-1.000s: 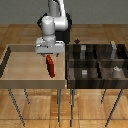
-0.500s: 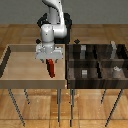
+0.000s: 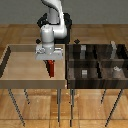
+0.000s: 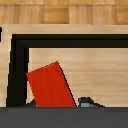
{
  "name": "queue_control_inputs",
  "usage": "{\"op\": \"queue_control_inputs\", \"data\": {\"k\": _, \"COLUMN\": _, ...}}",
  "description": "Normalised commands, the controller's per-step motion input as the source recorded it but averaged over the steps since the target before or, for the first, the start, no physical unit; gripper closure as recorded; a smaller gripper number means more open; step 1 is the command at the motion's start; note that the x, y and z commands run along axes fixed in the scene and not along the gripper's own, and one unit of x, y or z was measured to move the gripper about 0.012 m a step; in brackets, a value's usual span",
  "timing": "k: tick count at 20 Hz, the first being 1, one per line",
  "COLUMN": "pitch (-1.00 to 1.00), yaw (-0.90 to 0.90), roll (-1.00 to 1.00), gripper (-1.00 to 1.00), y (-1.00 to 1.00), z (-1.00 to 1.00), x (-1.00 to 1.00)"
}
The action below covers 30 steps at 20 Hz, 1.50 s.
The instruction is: Place the box of cereal into the appropriate compartment.
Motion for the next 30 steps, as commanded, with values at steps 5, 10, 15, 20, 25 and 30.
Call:
{"op": "queue_control_inputs", "data": {"k": 5, "pitch": 0.00, "yaw": 0.00, "roll": 0.00, "gripper": 1.00, "y": 0.00, "z": 0.60, "x": 0.00}}
{"op": "queue_control_inputs", "data": {"k": 10, "pitch": 0.00, "yaw": 0.00, "roll": 0.00, "gripper": 1.00, "y": 0.00, "z": 1.00, "x": 0.00}}
{"op": "queue_control_inputs", "data": {"k": 15, "pitch": 0.00, "yaw": 0.00, "roll": 0.00, "gripper": 1.00, "y": 0.00, "z": 1.00, "x": 0.00}}
{"op": "queue_control_inputs", "data": {"k": 20, "pitch": 0.00, "yaw": 0.00, "roll": 0.00, "gripper": 1.00, "y": 0.20, "z": 0.60, "x": 0.00}}
{"op": "queue_control_inputs", "data": {"k": 25, "pitch": 0.00, "yaw": 0.00, "roll": 0.00, "gripper": 1.00, "y": 1.00, "z": 0.00, "x": 0.00}}
{"op": "queue_control_inputs", "data": {"k": 30, "pitch": 0.00, "yaw": 0.00, "roll": 0.00, "gripper": 1.00, "y": 1.00, "z": 0.00, "x": 0.00}}
